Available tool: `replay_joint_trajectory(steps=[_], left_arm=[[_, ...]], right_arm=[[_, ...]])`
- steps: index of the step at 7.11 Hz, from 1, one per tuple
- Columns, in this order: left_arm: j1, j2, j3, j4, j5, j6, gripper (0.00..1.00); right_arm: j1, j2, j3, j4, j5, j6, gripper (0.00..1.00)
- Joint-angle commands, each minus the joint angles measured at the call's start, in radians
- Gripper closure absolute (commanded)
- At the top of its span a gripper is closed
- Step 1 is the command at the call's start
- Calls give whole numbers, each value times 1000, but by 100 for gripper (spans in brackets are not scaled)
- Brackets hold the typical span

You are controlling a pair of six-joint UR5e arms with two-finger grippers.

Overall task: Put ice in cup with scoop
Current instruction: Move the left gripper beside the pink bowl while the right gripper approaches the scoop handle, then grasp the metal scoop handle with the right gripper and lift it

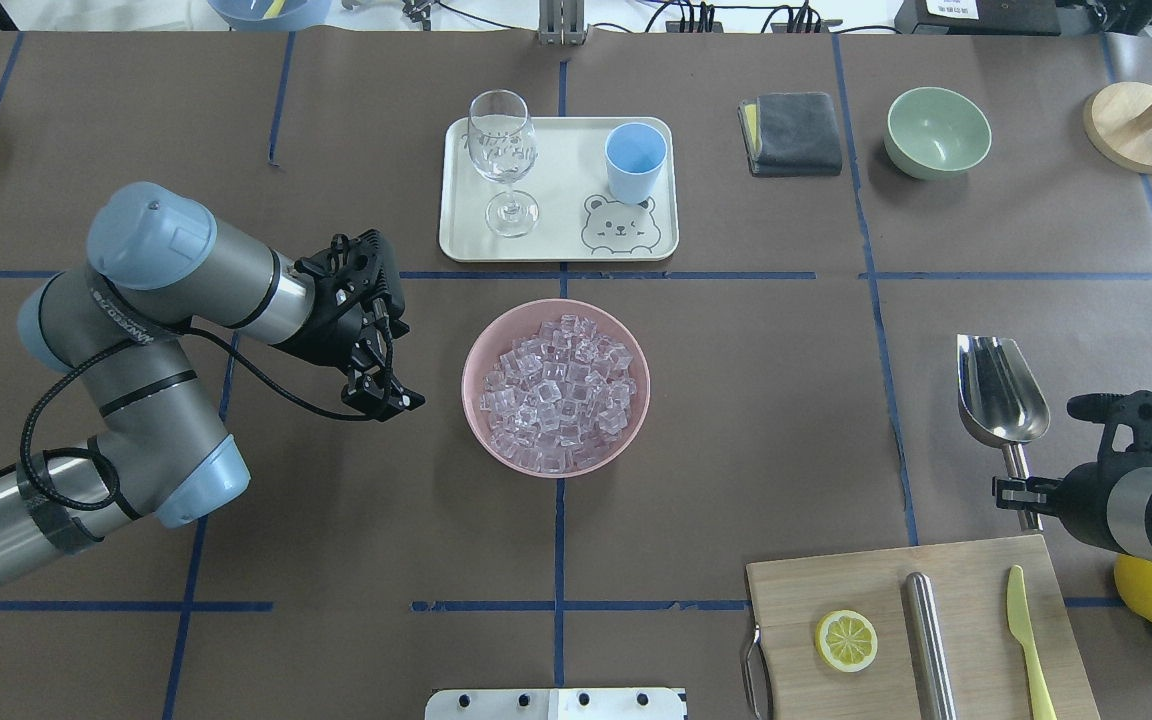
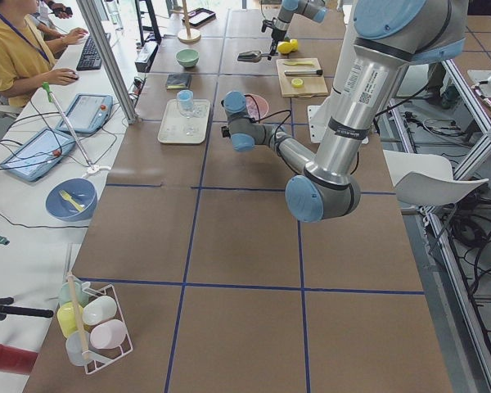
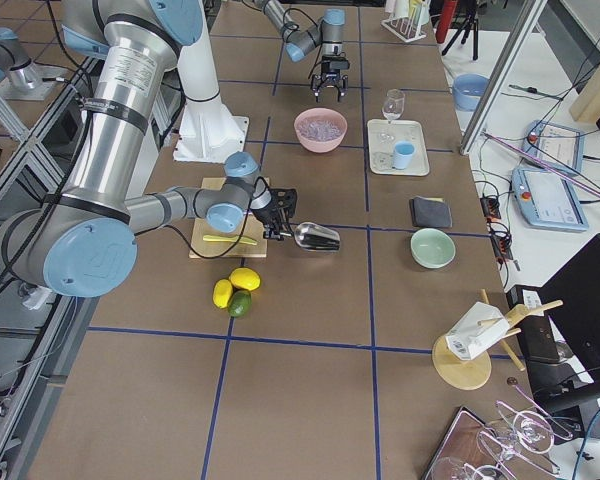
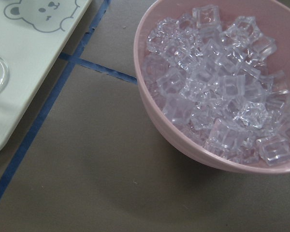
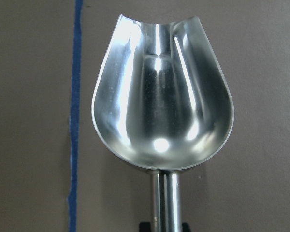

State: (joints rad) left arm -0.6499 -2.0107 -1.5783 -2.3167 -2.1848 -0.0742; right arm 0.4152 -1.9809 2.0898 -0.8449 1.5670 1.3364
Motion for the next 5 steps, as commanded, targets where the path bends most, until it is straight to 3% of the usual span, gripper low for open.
replay_joint_trajectory(steps=[1, 2, 3, 5], left_arm=[[50, -2, 38, -105, 3, 2, 0], [58, -3, 94, -210, 8, 2, 0], [61, -13, 141, -298, 32, 37, 0], [61, -19, 152, -300, 48, 122, 0]], right_arm=[[20, 10, 74, -19, 11, -88, 100], [34, 23, 129, -69, 27, -126, 100], [56, 99, 201, -215, 72, -153, 100], [92, 297, 265, -504, 166, -302, 100]])
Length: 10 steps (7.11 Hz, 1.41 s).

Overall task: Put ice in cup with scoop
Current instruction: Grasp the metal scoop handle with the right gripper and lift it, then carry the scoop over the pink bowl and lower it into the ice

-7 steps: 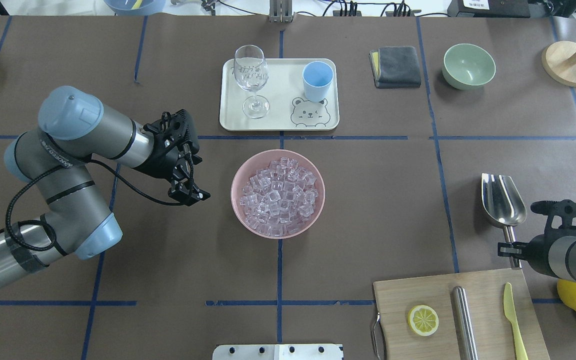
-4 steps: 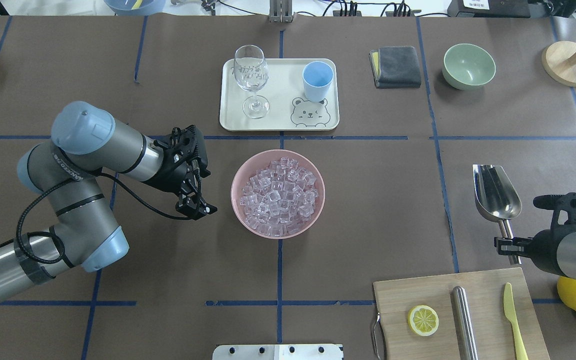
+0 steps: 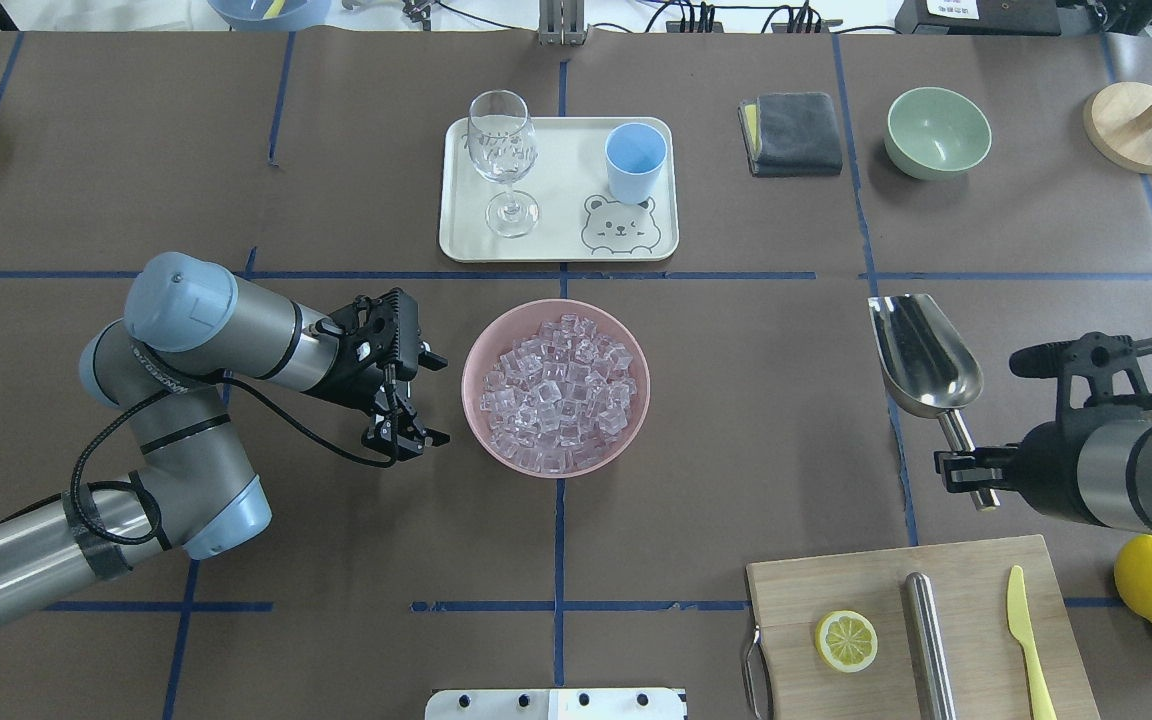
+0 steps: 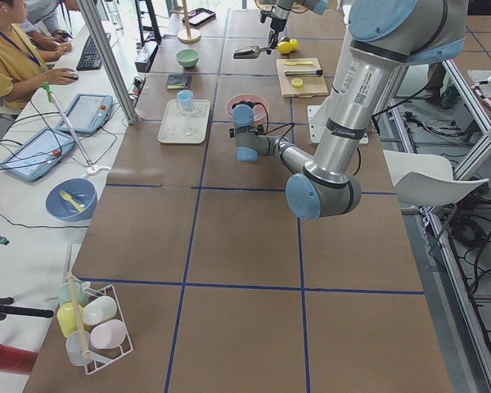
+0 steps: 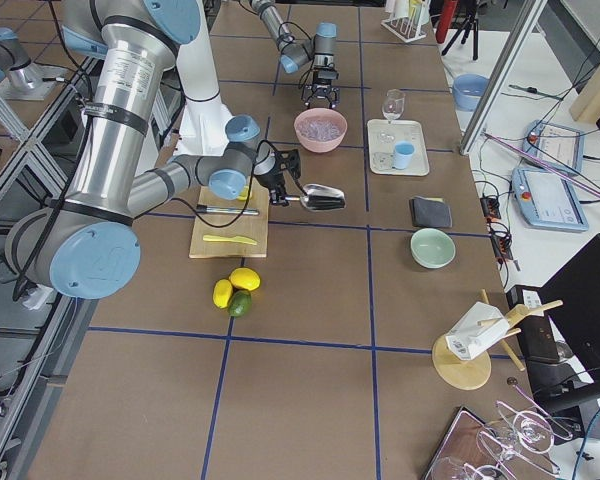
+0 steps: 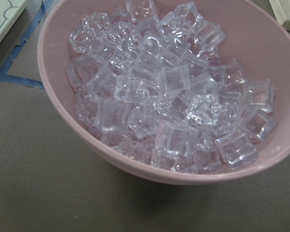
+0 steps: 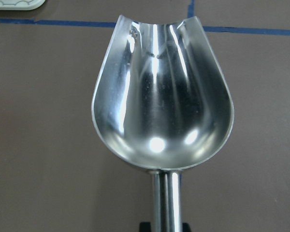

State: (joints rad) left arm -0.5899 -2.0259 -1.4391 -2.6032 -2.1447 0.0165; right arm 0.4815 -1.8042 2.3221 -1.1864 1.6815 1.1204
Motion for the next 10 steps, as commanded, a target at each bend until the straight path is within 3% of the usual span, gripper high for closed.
replay_joint_trajectory(steps=[1, 3, 4, 6, 8, 10], left_arm=[[1, -20, 20, -14, 22, 28, 0], [1, -34, 22, -14, 22, 26, 0], [1, -33, 22, -14, 22, 25, 0], [1, -34, 22, -15, 22, 23, 0], [1, -36, 22, -15, 22, 23, 0], [1, -36, 22, -15, 20, 23, 0]], right_arm=[[44, 298, 46, -356, 117, -96, 100], [14, 687, 30, -839, 110, -226, 100], [11, 779, -10, -936, 107, -299, 100], [-6, 803, -58, -946, 109, -524, 100], [-9, 862, -107, -1039, 106, -725, 100], [-8, 884, -112, -1059, 106, -758, 100]])
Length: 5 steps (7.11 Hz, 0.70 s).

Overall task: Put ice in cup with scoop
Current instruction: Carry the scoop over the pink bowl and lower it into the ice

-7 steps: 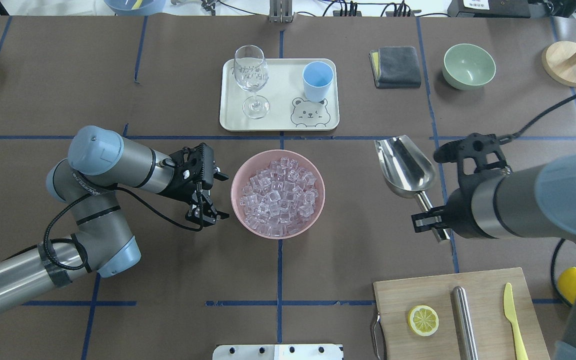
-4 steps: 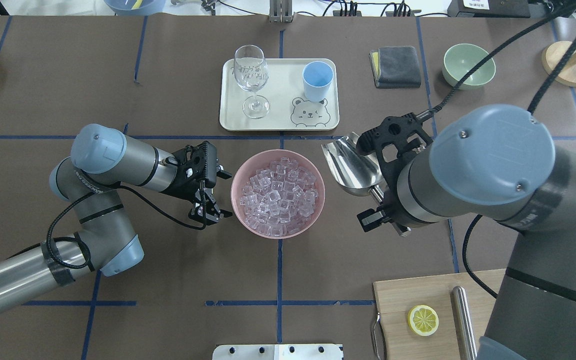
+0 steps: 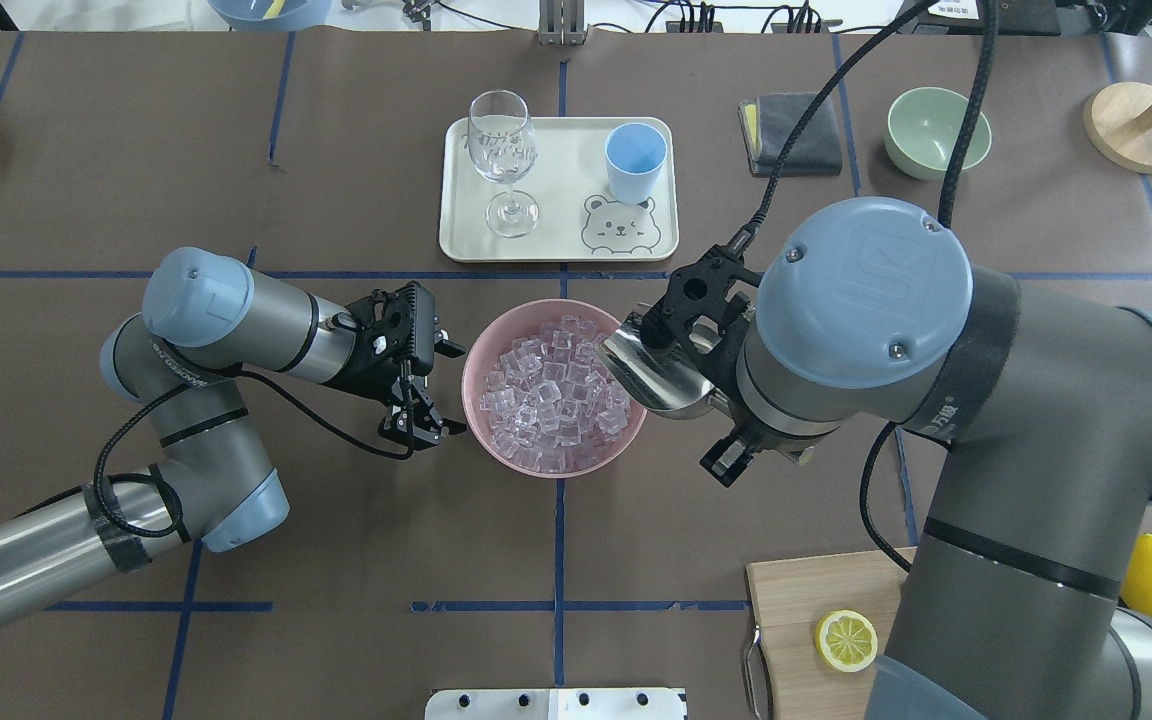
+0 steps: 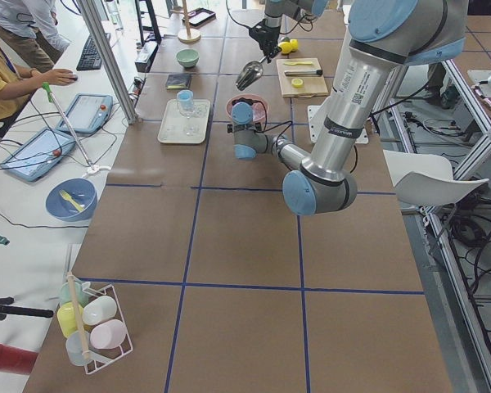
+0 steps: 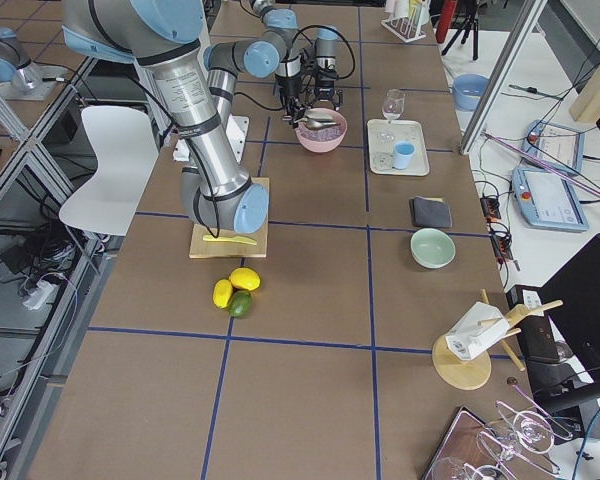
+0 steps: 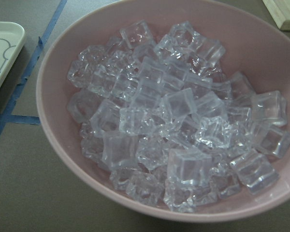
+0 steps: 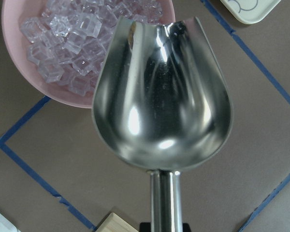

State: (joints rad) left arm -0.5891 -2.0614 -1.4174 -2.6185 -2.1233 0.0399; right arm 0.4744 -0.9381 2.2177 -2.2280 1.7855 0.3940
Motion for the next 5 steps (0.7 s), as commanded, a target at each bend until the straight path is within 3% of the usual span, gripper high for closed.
replay_joint_trajectory(steps=[1, 2, 4, 5], left_arm=[[0, 0, 0, 0, 0, 0, 0], [0, 0, 0, 0, 0, 0, 0], [0, 0, 0, 0, 0, 0, 0], [0, 0, 0, 0, 0, 0, 0]], right_arm=[[0, 18, -10, -25, 0, -76, 100], [-2, 25, -27, -30, 3, -130, 100], [0, 155, -96, -211, 5, -217, 100], [0, 169, -108, -255, -3, -254, 100]])
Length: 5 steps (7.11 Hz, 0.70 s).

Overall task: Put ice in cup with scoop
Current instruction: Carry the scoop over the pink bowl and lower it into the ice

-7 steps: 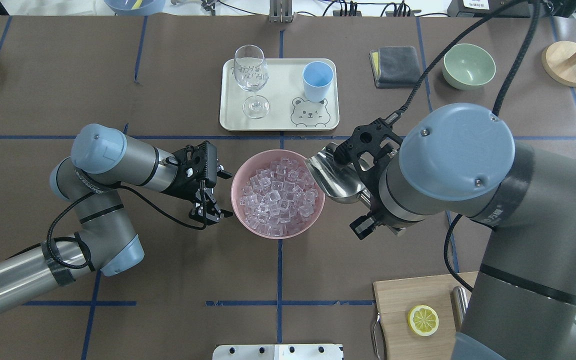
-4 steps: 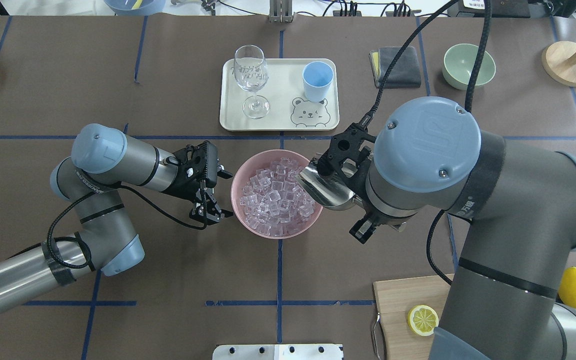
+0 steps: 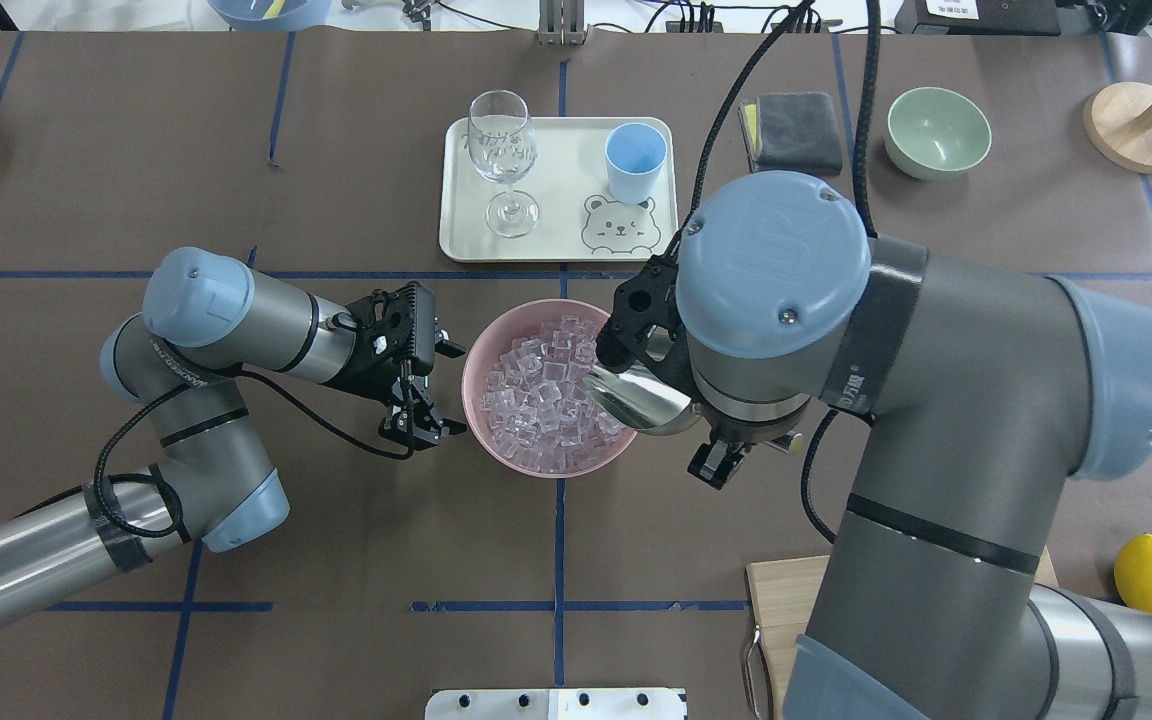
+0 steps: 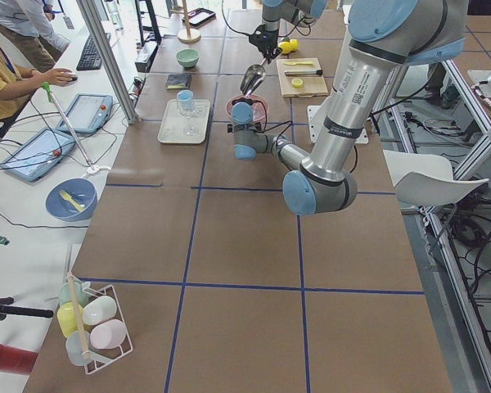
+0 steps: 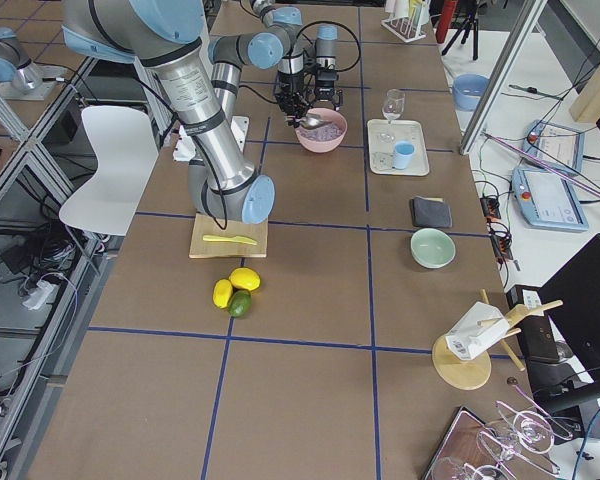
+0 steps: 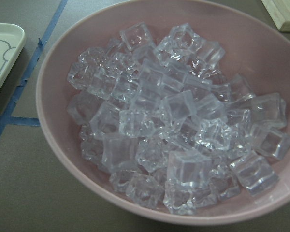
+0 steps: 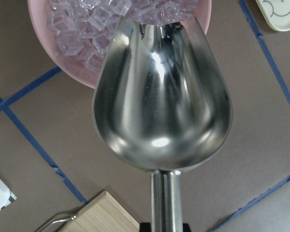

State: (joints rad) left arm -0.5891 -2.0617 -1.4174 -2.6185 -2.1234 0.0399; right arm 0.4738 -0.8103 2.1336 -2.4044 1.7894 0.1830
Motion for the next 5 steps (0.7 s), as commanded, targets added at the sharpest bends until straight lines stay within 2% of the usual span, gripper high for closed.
replay_joint_trajectory(steps=[1, 2, 4, 5], left_arm=[[0, 0, 0, 0, -1, -3, 0], [0, 0, 0, 0, 0, -3, 0], [0, -2, 0, 0, 0, -5, 0], [2, -2, 0, 0, 0, -3, 0]], right_arm=[[0, 81, -76, -122, -13, -89, 100], [0, 153, -149, -184, -21, -126, 100], [2, 210, -234, -258, -30, -221, 100], [11, 303, -326, -322, -39, -259, 100]])
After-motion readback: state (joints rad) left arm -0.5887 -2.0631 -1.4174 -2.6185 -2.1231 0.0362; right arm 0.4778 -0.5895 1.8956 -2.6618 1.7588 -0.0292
